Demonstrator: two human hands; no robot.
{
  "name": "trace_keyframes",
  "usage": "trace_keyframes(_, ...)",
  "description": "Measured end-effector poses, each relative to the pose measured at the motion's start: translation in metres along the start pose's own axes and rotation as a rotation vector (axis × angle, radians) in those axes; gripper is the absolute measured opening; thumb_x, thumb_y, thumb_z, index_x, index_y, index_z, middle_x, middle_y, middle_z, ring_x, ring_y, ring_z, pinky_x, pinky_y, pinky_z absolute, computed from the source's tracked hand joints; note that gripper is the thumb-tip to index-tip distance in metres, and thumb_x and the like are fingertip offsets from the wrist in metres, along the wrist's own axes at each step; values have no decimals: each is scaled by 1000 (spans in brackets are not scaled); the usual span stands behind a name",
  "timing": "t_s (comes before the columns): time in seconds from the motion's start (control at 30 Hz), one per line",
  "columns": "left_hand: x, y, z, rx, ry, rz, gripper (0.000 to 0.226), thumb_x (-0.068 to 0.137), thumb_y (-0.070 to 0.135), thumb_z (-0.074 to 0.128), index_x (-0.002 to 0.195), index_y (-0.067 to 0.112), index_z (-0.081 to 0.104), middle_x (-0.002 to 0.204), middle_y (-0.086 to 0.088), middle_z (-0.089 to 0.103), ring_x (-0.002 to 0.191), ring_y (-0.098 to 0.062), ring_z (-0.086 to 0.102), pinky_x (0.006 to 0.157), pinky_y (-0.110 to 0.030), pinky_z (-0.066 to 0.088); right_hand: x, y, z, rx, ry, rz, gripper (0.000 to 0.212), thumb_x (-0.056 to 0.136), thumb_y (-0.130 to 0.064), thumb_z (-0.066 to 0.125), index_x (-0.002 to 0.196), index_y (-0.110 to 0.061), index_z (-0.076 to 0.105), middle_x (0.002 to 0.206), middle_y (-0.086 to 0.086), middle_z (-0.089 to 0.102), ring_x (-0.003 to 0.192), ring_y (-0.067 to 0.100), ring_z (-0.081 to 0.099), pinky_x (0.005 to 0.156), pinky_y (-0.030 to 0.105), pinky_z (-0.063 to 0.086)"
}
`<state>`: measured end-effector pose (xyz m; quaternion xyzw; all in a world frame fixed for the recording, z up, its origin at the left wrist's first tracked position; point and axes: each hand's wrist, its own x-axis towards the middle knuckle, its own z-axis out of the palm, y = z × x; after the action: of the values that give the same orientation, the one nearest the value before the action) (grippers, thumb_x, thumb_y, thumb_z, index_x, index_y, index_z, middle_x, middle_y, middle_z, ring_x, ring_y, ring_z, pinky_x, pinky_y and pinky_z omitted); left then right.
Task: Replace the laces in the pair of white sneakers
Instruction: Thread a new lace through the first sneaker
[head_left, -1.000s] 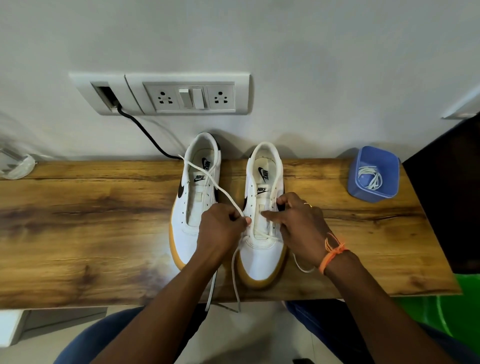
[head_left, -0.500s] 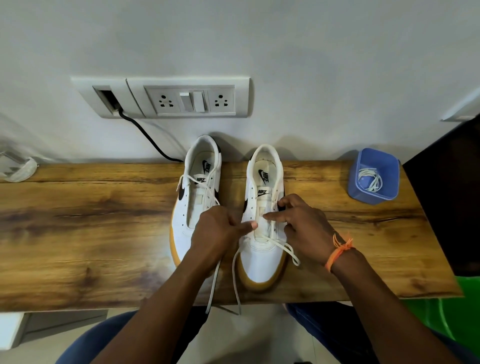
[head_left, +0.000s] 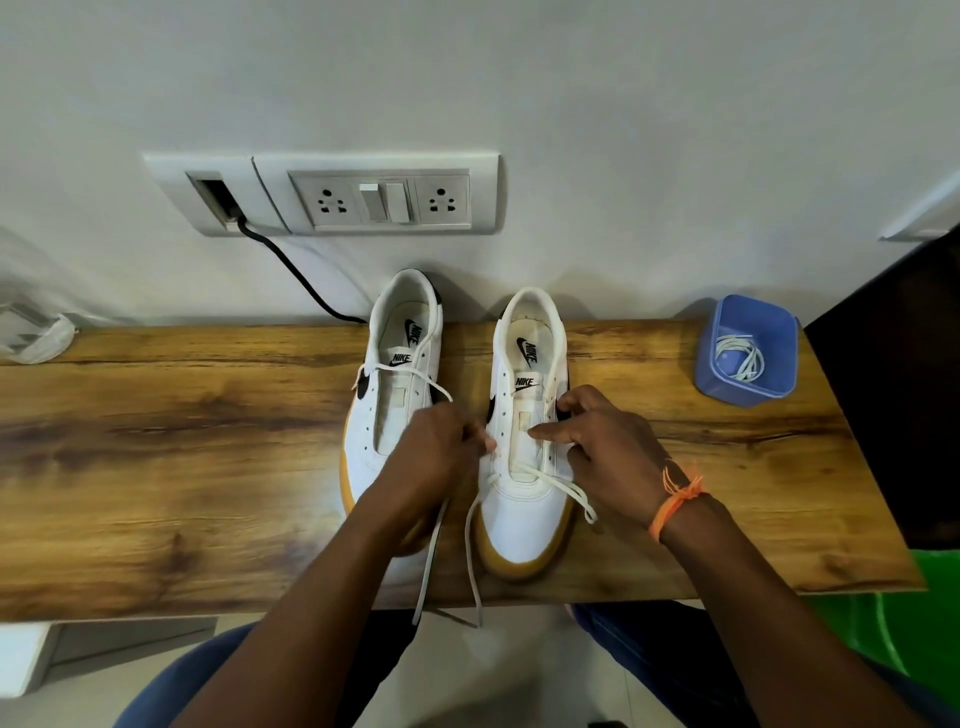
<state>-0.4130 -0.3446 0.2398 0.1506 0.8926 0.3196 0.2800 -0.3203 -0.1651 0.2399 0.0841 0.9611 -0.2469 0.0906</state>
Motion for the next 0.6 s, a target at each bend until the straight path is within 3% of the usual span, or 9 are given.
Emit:
trace_keyframes(0.07,2,3,-17,-82,138,-20,15,97,19,59,87,12,67,79,5,64,72,-14,63,64,-26,48,0,1,-1,4,5,-8,43,91,-5,57,123,-31,68,131,-2,51,112,22,57,93,34,51)
trace_keyframes(0.13,1,4,-38,-213,373,-56,15,100,19,53,91,16,64,80,1,65,69,-17,62,61,-29,46,1,2,-1,20,3,-8,41,91,-4,57,122,-28,68,131,-1,51,112,22,58,91,30,53)
trace_keyframes(0.2,3,0,-54,-138,605,-68,15,99,18,54,89,14,64,85,-5,66,71,-17,56,61,-29,34,2,2,-1,32,0,-11,40,91,-4,57,122,-27,69,130,0,51,111,22,57,90,29,53)
trace_keyframes(0.27,5,-4,-56,-29,674,-50,11,96,15,58,94,7,66,101,-11,64,82,-16,50,66,-21,27,2,2,-1,53,4,-19,40,90,-3,57,121,-27,69,127,0,52,109,22,58,88,32,54)
trace_keyframes(0.33,1,-2,-47,-8,622,-27,20,93,13,62,113,8,62,122,-13,53,93,-20,50,73,-17,27,2,2,-1,73,8,-18,41,90,-2,56,120,-26,70,125,1,51,108,22,58,87,34,54)
trace_keyframes(0.37,-2,0,-39,8,586,10,27,93,15,64,118,10,58,126,-11,49,95,-23,53,76,-22,32,2,1,-1,79,5,-15,41,90,-1,55,120,-25,70,125,1,51,108,22,57,87,34,53)
trace_keyframes(0.43,-6,5,-24,92,488,115,18,92,21,64,109,16,59,113,-2,56,86,-18,56,71,-31,46,2,1,-1,86,3,-16,41,90,-1,54,120,-24,70,125,1,51,108,21,57,87,33,53)
trace_keyframes(0.5,-9,8,-11,130,330,175,6,91,23,65,91,18,63,91,4,61,77,-13,58,65,-31,50,2,1,-1,92,9,-21,40,91,-2,54,120,-24,70,123,1,50,106,21,57,85,34,54)
trace_keyframes(0.6,-9,4,0,130,122,208,10,88,19,72,98,18,69,96,4,65,83,-11,62,71,-26,50,2,1,-1,86,11,-28,34,93,-10,57,120,-25,70,121,0,49,103,18,57,84,29,53)
